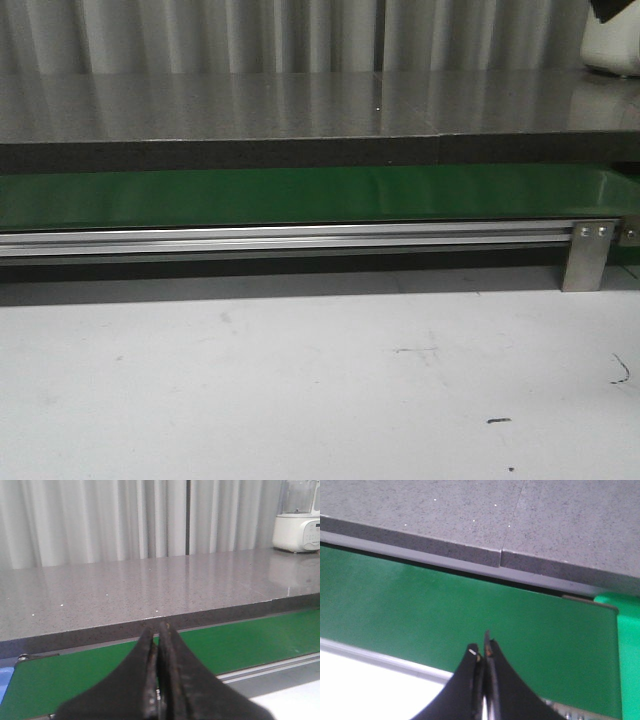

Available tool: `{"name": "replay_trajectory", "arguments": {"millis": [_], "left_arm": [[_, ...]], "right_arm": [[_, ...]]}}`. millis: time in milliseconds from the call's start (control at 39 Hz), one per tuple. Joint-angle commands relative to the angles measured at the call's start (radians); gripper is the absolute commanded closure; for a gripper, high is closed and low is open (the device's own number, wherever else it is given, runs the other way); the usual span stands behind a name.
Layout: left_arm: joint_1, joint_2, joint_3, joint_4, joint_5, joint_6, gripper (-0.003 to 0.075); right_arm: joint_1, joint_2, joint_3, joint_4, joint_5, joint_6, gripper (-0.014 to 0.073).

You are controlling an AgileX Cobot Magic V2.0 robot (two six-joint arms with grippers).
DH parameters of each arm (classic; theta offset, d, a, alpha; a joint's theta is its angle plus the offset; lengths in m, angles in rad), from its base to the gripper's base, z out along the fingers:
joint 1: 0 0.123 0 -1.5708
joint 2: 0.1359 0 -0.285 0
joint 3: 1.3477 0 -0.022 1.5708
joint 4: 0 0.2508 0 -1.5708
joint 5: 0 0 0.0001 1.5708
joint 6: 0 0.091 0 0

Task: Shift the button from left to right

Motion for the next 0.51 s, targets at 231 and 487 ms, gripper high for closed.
{"name": "replay_trajectory", "arguments": {"millis": [231,487], "left_arm": [[-0.008,0.011,-0.024,-0.015,-0.074,-0.006,0.0741],[-0.008,0.011,-0.024,-0.015,-0.074,-0.006,0.0741]], "right_arm": [[0.002,-0.523,0.350,0.000,-0.120,-0.012,0.0662],[0.002,-0.885,0.531,0.002,-0.087,-0.012,0.0662]]}}
